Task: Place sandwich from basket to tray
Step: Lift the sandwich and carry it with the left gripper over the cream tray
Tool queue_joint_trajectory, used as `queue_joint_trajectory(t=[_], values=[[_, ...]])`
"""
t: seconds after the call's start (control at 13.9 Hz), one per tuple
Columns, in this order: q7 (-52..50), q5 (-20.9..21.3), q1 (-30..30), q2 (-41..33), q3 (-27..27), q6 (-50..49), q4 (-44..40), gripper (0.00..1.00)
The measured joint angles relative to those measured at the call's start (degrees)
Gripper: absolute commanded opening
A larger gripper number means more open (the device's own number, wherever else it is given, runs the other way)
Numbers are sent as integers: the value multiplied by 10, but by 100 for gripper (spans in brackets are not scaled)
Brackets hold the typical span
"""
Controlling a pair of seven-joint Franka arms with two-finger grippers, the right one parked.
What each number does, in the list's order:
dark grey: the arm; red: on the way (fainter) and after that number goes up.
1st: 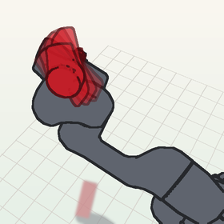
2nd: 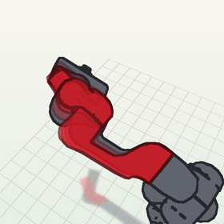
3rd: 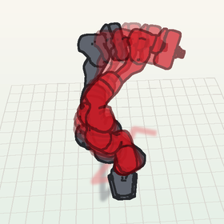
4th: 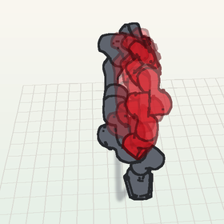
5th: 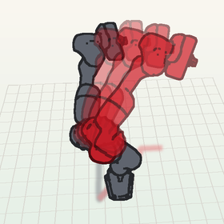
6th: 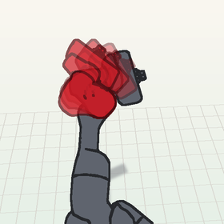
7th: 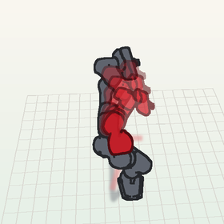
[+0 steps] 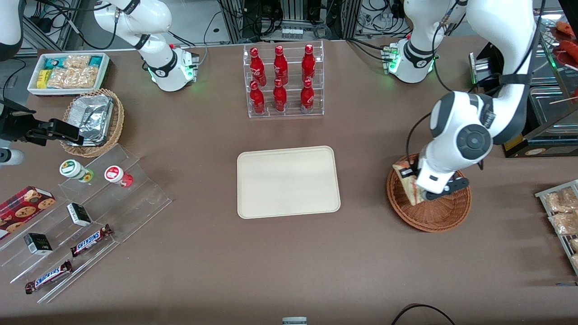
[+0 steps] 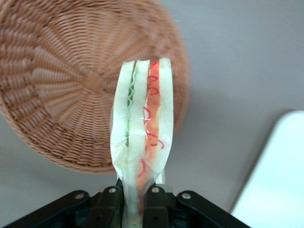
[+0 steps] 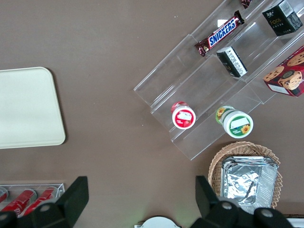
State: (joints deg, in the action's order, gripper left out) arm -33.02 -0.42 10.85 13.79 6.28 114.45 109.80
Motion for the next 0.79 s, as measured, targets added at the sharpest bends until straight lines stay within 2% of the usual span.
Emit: queue_joint_trajectory(t=[0.36, 0.79], values=[[1, -3, 116, 18, 12, -6, -36, 0], [-45, -25, 221, 109, 13, -6, -129, 0]])
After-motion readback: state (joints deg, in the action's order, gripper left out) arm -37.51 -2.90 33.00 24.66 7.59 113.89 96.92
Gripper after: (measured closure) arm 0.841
